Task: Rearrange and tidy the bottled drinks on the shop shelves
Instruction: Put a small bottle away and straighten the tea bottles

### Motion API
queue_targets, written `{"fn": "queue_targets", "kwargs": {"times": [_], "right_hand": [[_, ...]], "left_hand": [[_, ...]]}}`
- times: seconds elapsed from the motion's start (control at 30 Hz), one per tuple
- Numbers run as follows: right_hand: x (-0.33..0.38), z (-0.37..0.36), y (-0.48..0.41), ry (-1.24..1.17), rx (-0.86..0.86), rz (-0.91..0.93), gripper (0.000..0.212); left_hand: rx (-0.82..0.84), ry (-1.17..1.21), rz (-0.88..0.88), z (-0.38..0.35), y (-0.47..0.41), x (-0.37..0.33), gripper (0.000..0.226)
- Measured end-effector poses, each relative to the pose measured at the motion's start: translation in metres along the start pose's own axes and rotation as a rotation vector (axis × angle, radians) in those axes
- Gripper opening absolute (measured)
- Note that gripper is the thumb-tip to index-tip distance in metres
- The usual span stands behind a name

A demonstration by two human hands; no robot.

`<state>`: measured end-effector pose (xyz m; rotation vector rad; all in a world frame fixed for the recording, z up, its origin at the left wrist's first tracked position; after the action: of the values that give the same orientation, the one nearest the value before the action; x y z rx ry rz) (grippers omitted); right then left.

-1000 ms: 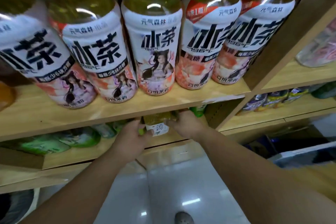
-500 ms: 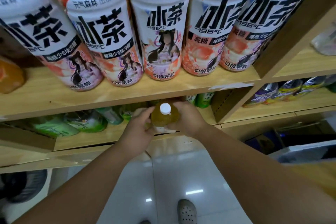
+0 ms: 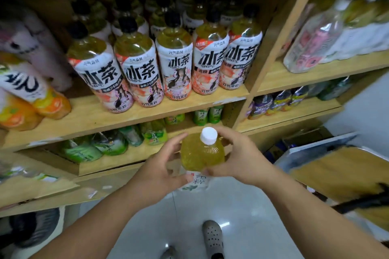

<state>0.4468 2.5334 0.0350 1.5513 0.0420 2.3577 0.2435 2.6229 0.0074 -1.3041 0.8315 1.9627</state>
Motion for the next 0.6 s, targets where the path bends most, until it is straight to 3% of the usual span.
{"fn": "queue_targets", "kwargs": {"times": [0.23,0.6], "right_hand": [[0.034,0.037,0.087,-0.048,-0.204,0.014,0.080],[0.050,0.160,0.118,-0.131,-0.305,0.106,0.076]], "left_hand": [[0.101,-0.006,-0.128,-0.029,0.027,-0.079,0.100],[-0.010,0.054,-0.271,-0.095,-0.026,-0.192,0.095]]}}
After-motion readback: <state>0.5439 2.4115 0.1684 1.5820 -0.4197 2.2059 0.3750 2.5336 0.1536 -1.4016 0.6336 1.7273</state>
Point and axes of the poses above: each hand's wrist, its own y-axis away from the middle knuckle, its own z-axis out of the back of the hand, x = y × z, the point moved 2 cm from there along -y, towards the middle knuckle, and after that the axes turned 6 degrees about -z, right-handed, at the moved point
